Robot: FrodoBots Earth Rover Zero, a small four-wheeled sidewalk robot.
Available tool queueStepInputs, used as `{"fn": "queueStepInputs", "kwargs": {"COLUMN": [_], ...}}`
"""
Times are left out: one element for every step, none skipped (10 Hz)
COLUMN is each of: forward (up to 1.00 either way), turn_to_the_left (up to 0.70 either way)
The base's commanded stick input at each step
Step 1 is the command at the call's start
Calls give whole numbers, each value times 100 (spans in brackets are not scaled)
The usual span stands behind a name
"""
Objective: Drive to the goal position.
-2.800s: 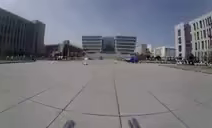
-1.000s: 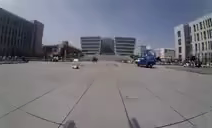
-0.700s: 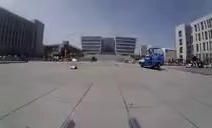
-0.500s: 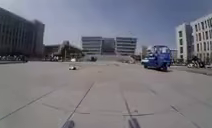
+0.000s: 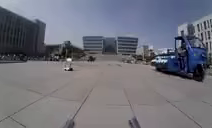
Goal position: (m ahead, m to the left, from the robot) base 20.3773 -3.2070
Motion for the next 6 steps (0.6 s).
{"fn": "queueStepInputs", "kwargs": {"forward": [100, 100, 100, 100, 100, 100], "turn_to_the_left": [0, 0, 0, -15, -27, -27]}}
